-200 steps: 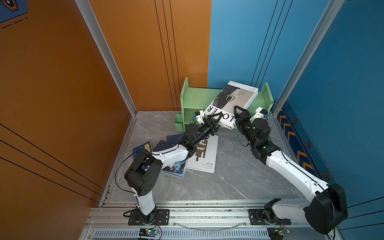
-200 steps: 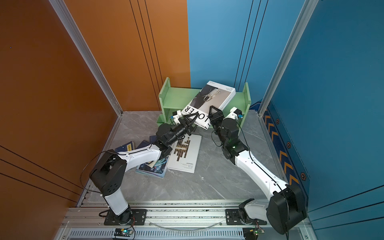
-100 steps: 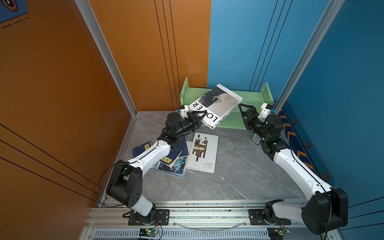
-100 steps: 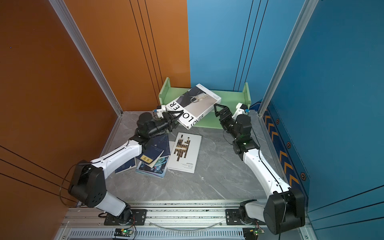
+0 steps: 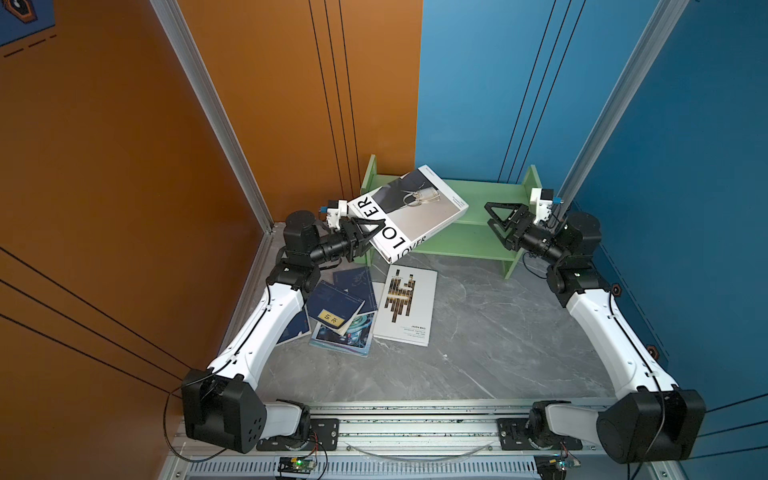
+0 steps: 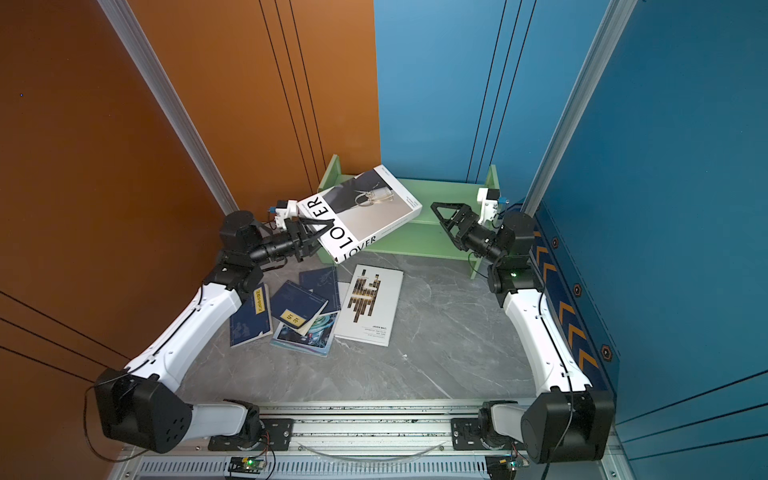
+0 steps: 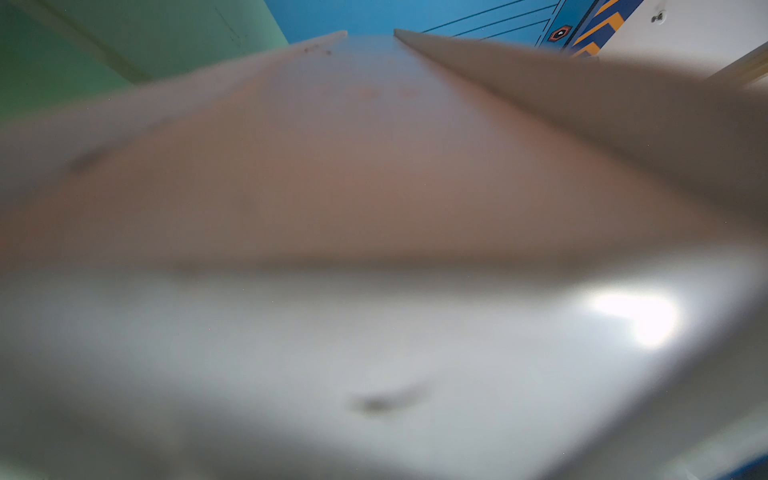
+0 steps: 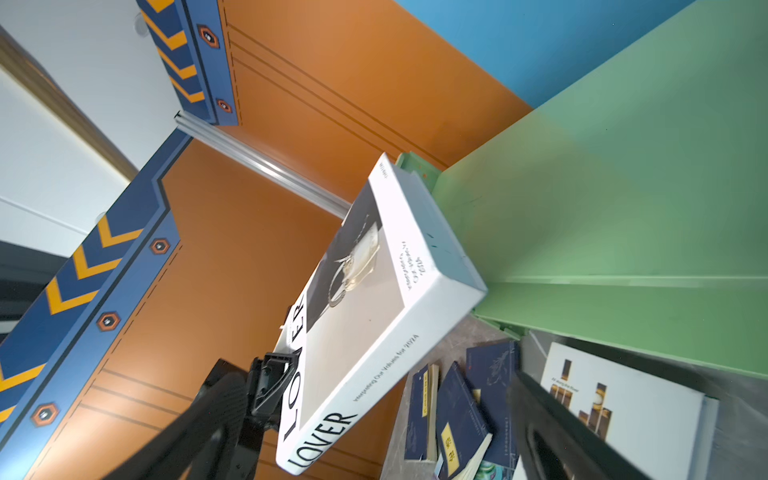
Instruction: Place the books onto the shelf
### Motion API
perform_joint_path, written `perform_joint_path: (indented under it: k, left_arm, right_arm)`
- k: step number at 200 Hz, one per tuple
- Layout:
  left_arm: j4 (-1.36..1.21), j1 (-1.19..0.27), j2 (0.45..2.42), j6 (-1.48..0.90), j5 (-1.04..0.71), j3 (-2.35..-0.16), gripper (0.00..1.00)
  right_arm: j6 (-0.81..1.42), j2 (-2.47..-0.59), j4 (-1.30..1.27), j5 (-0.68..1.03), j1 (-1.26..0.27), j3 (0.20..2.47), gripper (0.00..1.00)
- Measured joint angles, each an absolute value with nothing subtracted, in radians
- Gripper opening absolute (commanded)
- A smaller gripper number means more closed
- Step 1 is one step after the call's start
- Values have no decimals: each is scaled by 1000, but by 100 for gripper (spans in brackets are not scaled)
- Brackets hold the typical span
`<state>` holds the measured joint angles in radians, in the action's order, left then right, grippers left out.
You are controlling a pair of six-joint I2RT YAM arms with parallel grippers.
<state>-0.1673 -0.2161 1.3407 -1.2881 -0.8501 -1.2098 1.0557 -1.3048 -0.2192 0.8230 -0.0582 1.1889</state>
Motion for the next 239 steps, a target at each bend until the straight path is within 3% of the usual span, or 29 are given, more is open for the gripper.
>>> perform_joint_path:
  k: [126, 192, 239]
  left_arm:
    - [-176, -224, 1341, -1325, -900, -1209, 36]
    - [-176, -228, 1343, -1325, -902, -1209, 44]
    - [-175, -228, 1343, -1320, -901, -1209, 53]
  right_arm:
    - [1055, -1445, -160, 860, -166, 1242, 91]
    - [1122, -1465, -222, 830, -178, 1242, 70]
    - [1245, -1470, -378, 774, -179, 1171, 62]
